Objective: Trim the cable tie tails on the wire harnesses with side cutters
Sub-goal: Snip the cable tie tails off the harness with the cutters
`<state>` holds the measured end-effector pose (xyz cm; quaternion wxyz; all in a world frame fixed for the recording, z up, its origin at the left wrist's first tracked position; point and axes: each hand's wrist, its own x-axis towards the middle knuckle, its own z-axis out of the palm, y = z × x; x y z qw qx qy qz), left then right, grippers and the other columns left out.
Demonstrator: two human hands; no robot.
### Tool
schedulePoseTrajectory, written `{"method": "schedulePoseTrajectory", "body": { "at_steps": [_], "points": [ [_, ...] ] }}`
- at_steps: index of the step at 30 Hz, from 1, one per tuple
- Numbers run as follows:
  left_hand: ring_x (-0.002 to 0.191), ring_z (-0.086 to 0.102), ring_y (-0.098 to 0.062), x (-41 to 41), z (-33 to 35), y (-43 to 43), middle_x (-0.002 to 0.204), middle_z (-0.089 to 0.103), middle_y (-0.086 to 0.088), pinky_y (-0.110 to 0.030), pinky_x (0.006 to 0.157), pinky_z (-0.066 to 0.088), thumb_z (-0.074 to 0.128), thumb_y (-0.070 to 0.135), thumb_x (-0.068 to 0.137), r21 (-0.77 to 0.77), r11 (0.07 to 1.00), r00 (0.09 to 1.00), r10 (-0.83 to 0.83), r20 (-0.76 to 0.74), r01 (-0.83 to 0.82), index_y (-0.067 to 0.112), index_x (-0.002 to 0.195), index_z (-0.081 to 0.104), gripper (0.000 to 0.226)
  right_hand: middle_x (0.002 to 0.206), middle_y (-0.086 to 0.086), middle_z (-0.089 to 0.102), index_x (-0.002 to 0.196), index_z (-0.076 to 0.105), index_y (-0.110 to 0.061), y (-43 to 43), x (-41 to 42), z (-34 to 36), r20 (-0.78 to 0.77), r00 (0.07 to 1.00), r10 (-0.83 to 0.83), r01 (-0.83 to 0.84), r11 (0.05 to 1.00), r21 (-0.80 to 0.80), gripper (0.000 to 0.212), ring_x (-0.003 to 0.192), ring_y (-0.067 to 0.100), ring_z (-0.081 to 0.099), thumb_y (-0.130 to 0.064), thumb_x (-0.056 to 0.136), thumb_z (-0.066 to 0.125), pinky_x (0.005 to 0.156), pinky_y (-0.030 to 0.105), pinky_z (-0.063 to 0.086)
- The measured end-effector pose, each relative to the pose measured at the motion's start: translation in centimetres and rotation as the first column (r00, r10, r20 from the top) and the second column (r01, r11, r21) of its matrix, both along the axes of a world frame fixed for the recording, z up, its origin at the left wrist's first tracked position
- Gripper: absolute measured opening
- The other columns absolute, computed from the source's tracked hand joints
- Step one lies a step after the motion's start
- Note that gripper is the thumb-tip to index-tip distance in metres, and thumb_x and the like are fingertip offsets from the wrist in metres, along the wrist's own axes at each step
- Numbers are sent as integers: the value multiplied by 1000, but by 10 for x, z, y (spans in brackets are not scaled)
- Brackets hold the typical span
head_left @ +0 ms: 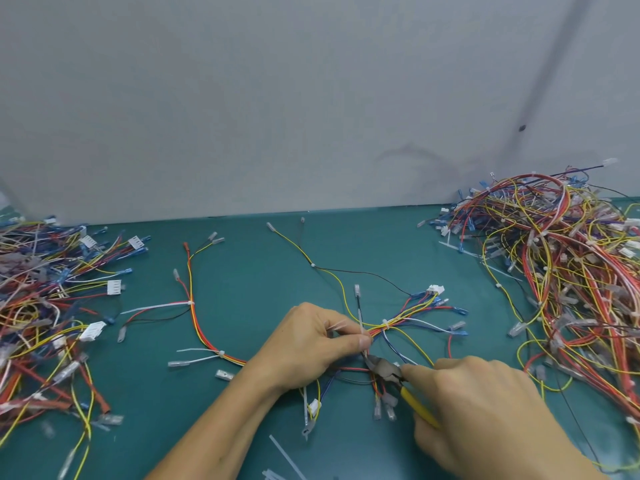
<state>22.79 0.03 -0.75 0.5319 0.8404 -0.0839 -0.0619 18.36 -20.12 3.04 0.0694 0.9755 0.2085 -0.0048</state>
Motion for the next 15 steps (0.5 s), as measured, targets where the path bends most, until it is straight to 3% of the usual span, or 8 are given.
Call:
{"method": "schedulePoseTrajectory", "body": {
  "at_steps": [3, 5, 8, 10, 13, 15],
  "points": [
    [63, 50, -9, -1, 0, -1, 71, 69, -11, -27, 64, 40, 71, 32, 79, -44, 999, 1000, -8, -7, 7, 25, 76, 75, 9, 98, -3, 52, 131, 34, -37, -4, 5, -6, -10, 1000, 6, -6, 999, 32, 49, 105, 23, 57, -46, 83, 41, 66, 30, 32],
    [55, 42, -9, -2, 2, 0, 56, 58, -3, -19, 56, 33, 71, 27, 82, -153, 988, 1000, -16, -27, 11, 18, 76, 76, 12, 102, -7, 57, 125, 38, -35, -5, 8, -9, -36, 999, 17, -14, 997, 72, 47, 103, 22, 57, -47, 80, 42, 66, 30, 33],
    [44, 32, -10, 1, 2, 5, 58, 48, -3, -17, 45, 26, 73, 18, 83, -311, 945, 995, 86, -58, -100, 12, 74, 73, 11, 102, -8, 59, 120, 42, -34, -6, 11, -12, -32, 998, 50, -43, 983, 179, 46, 101, 20, 56, -50, 77, 42, 68, 29, 39],
    [40, 22, -9, 3, 4, 8, 59, 37, -10, -16, 40, 20, 74, 17, 79, -445, 878, 984, 147, -99, -176, 10, 73, 68, 11, 100, -10, 57, 115, 43, -33, -10, 11, -12, -17, 995, 97, -89, 956, 281, 50, 97, 15, 55, -57, 72, 35, 73, 28, 44],
    [38, 22, -5, 3, 14, 18, 63, 51, -6, -16, 37, 23, 67, 16, 74, -657, 713, 970, 185, -157, -243, 5, 82, 65, 13, 86, -17, 52, 100, 48, -33, -13, 10, -4, 38, 992, 124, -129, 913, 388, 61, 83, 9, 48, -68, 59, 18, 72, 23, 42],
    [38, 22, -5, 0, 20, 26, 61, 50, -1, -17, 36, 23, 59, 12, 75, -739, 608, 957, 199, -209, -288, 3, 87, 64, 16, 82, -20, 49, 100, 50, -35, -13, 9, 1, 46, 990, 137, -143, 889, 435, 60, 78, 6, 45, -70, 60, 22, 72, 20, 41]
  ]
}}
